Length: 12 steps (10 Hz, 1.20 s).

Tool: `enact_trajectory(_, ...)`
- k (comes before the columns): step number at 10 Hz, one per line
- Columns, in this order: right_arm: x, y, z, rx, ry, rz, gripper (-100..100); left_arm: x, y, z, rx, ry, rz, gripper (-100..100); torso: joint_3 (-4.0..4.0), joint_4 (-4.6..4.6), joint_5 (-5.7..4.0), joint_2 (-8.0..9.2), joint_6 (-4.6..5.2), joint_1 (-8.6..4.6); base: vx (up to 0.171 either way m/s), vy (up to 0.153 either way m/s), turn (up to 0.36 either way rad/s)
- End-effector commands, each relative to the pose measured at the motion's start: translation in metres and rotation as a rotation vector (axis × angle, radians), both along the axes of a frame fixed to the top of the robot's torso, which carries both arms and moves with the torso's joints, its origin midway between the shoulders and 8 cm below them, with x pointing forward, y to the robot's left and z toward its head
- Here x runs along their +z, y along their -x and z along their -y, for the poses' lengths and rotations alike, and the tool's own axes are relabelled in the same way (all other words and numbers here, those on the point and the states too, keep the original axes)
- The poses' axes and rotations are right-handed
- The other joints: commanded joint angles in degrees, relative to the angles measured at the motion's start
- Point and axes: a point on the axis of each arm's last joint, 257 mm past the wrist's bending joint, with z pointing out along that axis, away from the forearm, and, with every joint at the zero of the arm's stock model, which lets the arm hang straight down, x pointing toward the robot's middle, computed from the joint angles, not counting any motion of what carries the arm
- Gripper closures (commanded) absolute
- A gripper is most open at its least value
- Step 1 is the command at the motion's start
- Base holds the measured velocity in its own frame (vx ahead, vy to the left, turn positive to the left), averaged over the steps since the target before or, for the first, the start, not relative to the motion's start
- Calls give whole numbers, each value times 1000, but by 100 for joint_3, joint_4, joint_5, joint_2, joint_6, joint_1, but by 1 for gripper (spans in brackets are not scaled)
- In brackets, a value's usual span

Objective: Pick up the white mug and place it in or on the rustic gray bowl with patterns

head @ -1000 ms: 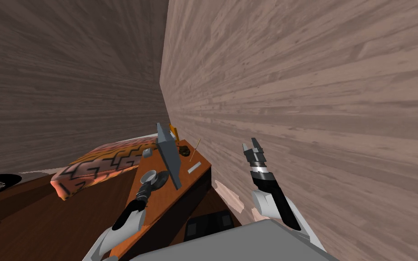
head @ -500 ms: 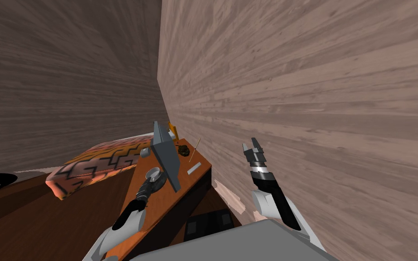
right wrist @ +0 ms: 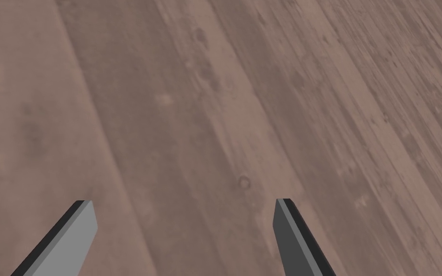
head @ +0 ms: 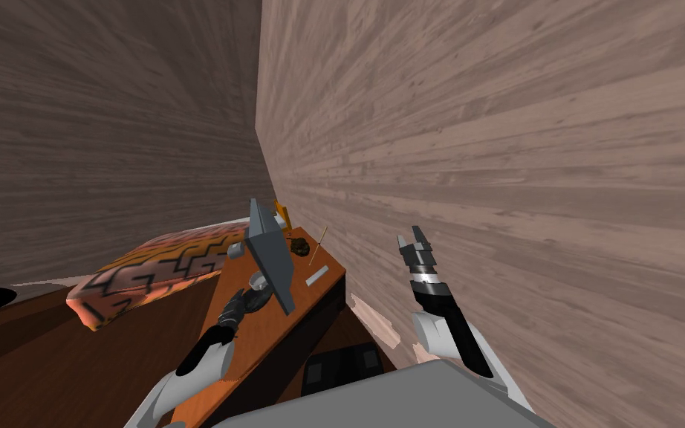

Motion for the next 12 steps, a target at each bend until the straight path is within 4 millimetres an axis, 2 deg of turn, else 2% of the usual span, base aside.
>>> enact_trajectory(1, 0, 0, 0, 0, 0, 0, 0, 9, -1, -3, 6, 2, -2, -100, 0, 0, 0, 0, 0, 0, -16, -12, -23)
enact_trajectory(6, 0, 0, 0, 0, 0, 0, 0, 35, -1, -12, 17, 4, -3, -100, -1, 0, 0, -2, 0, 1, -16, -12, -27)
enact_trajectory(7, 0, 0, 0, 0, 0, 0, 0, 33, -1, -12, 16, 3, -2, -100, -1, 0, 0, -2, 0, 0, -7, -4, -4)
enact_trajectory(8, 0, 0, 0, 0, 0, 0, 0, 33, -1, -12, 16, 4, -3, 0, -3, -1, 1, -4, 0, 2, 0, 0, 0)
enact_trajectory(12, 0, 0, 0, 0, 0, 0, 0, 33, -1, -12, 16, 4, -3, 0, -5, -2, 2, -8, 0, 5, 0, 0, 0)
